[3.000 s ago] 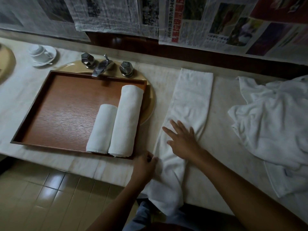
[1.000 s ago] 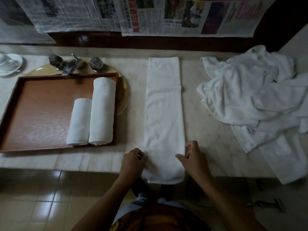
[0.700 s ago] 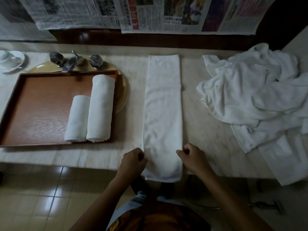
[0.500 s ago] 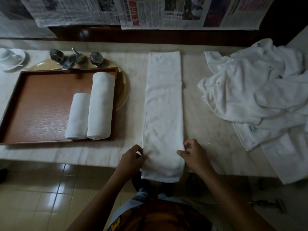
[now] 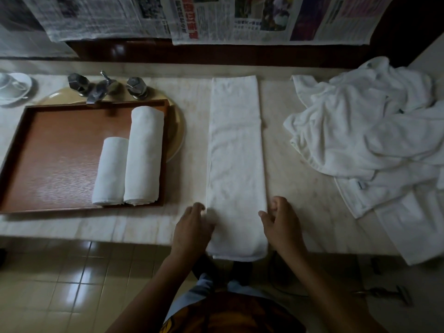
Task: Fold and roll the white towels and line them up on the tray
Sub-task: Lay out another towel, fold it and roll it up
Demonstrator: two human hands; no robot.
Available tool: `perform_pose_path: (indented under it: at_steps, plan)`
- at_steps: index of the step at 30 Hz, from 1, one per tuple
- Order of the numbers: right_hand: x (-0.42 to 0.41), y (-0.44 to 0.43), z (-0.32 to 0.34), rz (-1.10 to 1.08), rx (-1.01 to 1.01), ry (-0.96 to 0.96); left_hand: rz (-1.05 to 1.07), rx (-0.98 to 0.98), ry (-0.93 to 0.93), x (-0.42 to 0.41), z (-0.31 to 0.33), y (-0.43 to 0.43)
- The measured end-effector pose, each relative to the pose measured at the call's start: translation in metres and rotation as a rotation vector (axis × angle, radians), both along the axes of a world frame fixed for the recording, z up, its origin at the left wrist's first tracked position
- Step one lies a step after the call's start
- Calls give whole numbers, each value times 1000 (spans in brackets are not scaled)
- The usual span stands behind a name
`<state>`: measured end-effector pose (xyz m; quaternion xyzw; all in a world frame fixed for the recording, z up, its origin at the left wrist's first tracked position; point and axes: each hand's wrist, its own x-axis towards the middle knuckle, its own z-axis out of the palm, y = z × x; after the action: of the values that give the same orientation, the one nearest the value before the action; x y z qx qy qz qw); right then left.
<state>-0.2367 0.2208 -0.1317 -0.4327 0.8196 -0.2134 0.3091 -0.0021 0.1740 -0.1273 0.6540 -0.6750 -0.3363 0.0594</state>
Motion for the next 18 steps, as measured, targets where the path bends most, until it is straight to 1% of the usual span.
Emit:
perform_pose_path:
  at_steps: [2,4,6,7,8,10,12,13,15,16,18]
  plan:
    - [4,-8,-5,141,-132,161,-123,-198,-13,-11,-4,-8]
    - [10,-21,-11,352,-205,300,-310,-268,-96,-23,-17,-17]
    - [13,-30,-23,555,-154,423,-488,-269,-233,-23,-33,-24]
    - [11,-33,-30,597,-107,465,-527,-280,-283,-17,-41,-27]
    - [7,-34,-35,581,-58,490,-527,-287,-312,-11,-47,-29]
    - [-5,-38,-40,432,10,505,-469,-289,-328,0,-50,-33]
    - [-12,-51,-38,308,13,498,-420,-293,-315,-5,-46,-42]
    - [-12,-63,-35,301,-1,486,-428,-310,-305,-15,-42,-50]
    - [-6,-93,-32,364,-65,478,-473,-363,-287,-40,-39,-72]
    - [-4,-108,-32,410,-92,486,-493,-366,-284,-51,-39,-85]
    - [-5,-133,-40,458,-83,493,-504,-319,-314,-61,-45,-109]
